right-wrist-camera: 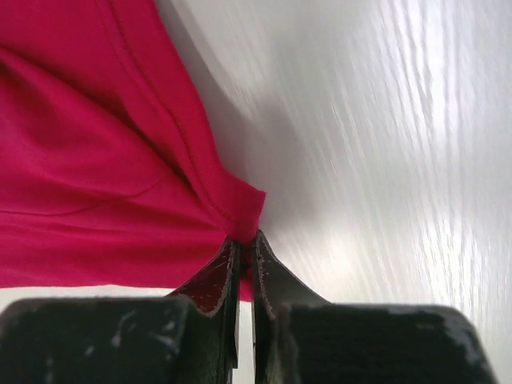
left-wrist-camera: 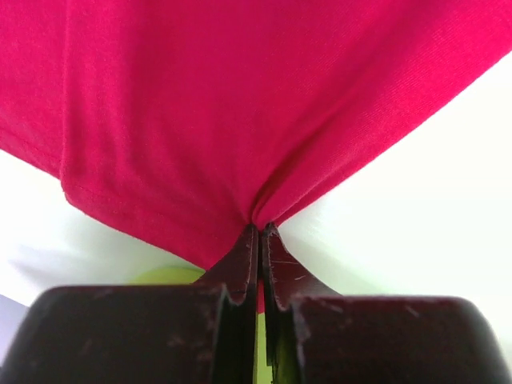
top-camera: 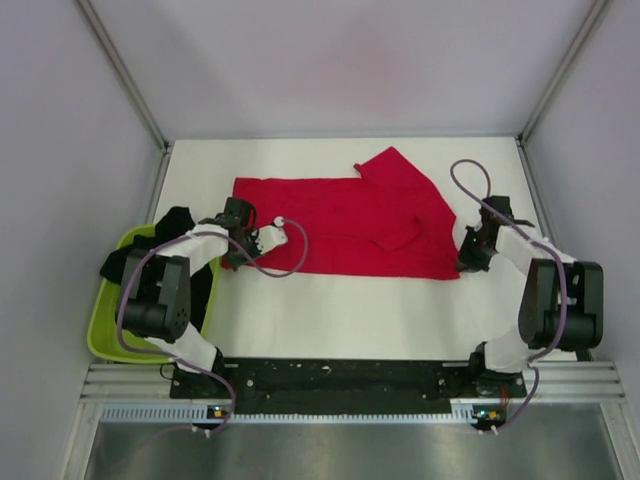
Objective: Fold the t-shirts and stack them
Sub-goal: Fold the flattened tshirt in 1/3 of the way
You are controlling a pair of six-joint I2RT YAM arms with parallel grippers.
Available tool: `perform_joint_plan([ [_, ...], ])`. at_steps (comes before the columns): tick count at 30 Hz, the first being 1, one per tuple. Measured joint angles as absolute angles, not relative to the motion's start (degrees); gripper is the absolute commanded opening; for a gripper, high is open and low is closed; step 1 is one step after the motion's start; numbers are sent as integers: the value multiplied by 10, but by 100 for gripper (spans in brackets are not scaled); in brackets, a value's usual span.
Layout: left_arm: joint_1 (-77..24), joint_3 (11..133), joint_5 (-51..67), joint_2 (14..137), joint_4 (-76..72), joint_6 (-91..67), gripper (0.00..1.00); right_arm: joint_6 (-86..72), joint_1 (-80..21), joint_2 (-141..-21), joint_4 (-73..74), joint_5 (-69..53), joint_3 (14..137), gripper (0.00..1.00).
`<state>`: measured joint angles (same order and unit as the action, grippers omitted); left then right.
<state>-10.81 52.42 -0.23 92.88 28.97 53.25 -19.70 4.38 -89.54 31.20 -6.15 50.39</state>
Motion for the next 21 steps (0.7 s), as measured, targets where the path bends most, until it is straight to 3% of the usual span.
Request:
perform_joint_plan([
  [5,-108,509,11,893,342,540,1,-220,53,-783,359,-61,452,0],
  [7,-108,508,13,877,375,542,28,-227,53,-748,378,-62,438,0],
  [8,-108,508,13,872,389,545,46,-228,53,-736,386,-61,433,13],
  [9,-108,509,12,867,407,543,58,-232,53,-719,395,-59,423,42],
  [10,-108,510,11,866,421,549,65,-236,53,-702,406,-56,415,62],
  [12,-109,520,6,867,458,548,67,-248,53,-676,429,-45,408,82],
  [13,-109,535,4,867,483,546,68,-247,54,-663,440,-34,410,82],
  [15,-109,577,11,868,522,541,67,-252,54,-648,453,-7,423,77],
  [16,-110,603,19,869,533,537,63,-252,54,-642,459,11,437,67],
  [20,-149,760,88,887,544,492,35,-243,43,-634,441,36,509,1],
  [21,-177,790,104,892,531,481,33,-241,36,-634,423,27,520,0],
])
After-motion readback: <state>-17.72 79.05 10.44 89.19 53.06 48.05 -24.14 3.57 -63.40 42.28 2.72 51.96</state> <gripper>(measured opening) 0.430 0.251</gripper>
